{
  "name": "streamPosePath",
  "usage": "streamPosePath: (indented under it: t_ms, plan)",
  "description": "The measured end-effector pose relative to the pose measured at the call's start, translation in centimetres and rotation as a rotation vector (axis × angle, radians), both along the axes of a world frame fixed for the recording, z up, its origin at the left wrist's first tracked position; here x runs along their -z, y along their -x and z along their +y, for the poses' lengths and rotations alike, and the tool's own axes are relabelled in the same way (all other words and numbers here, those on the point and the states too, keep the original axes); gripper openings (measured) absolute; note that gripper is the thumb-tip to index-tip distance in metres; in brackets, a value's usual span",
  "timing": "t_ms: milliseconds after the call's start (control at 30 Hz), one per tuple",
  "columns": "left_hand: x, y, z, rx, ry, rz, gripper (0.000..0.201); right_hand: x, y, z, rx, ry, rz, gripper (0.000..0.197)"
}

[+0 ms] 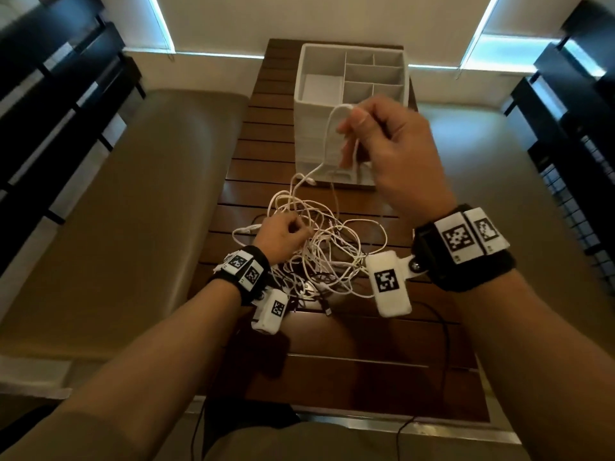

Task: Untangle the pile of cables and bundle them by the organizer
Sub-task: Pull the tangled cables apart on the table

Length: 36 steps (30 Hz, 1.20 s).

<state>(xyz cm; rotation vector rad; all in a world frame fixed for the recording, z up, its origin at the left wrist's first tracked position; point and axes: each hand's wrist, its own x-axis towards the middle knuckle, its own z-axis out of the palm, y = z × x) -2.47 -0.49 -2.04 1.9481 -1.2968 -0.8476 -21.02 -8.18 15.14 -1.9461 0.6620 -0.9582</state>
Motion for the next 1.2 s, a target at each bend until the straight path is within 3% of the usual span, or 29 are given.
streamPosePath:
  t_ms: [67,133,233,333,400,567,667,767,900,1033,1100,1200]
  plan:
    - [-0.7,-0.6,-0.1,0.034,-0.091,0.005,0.021,0.1,0.4,0.2,-0.005,0.028,0.014,0.026]
    - [-2.0,-0.9,-0.3,0.005,-0.059,-0.03,0.021,1.6,0.4,0.6,-0.028,-0.009,0.101,0.025]
    - [-5.2,-0.2,-0.3,-0.161,0.28,-0.081,0.032,4.3,0.1,0.8,-0.031,-0.071,0.185,0.023]
    - [-8.3,1.1,-0.5,0.007,0.53,-0.1,0.034,4.9,-0.4,0.8,-0.043,-0.164,0.181,0.022]
    - [-9.2,1.4,-0.9,0.073,0.517,-0.052,0.019,4.1,-0.5,0.8,-0.049,-0.19,0.12,0.023]
    - [-8.2,0.6,-1.8,0.139,0.401,0.025,0.013,0.2,-0.2,0.5,-0.116,-0.198,-0.054,0.031]
    - [-8.2,1.0,-1.9,0.2,0.438,0.081,0.009,-0.9,-0.3,0.4,-0.143,-0.256,-0.093,0.033]
    - [-6.6,0.5,-2.3,0.149,0.419,0.044,0.021,-2.1,-0.3,0.1,-0.095,-0.245,-0.141,0.03]
    - [-4.0,-0.9,-2.7,0.07,0.301,0.139,0.033,-4.0,0.0,-0.4,-0.008,-0.187,-0.268,0.033]
    - [-5.2,-1.2,-4.2,0.052,0.264,0.189,0.041,-3.5,0.6,-0.4,0.049,-0.223,-0.379,0.032]
    - [-7.0,-1.4,-4.8,0.013,0.297,0.248,0.038,-1.9,1.0,-0.4,0.087,-0.201,-0.314,0.03]
    - [-11.8,-1.1,-5.0,0.037,0.414,0.301,0.032,1.4,1.5,-0.7,0.134,-0.15,-0.041,0.029]
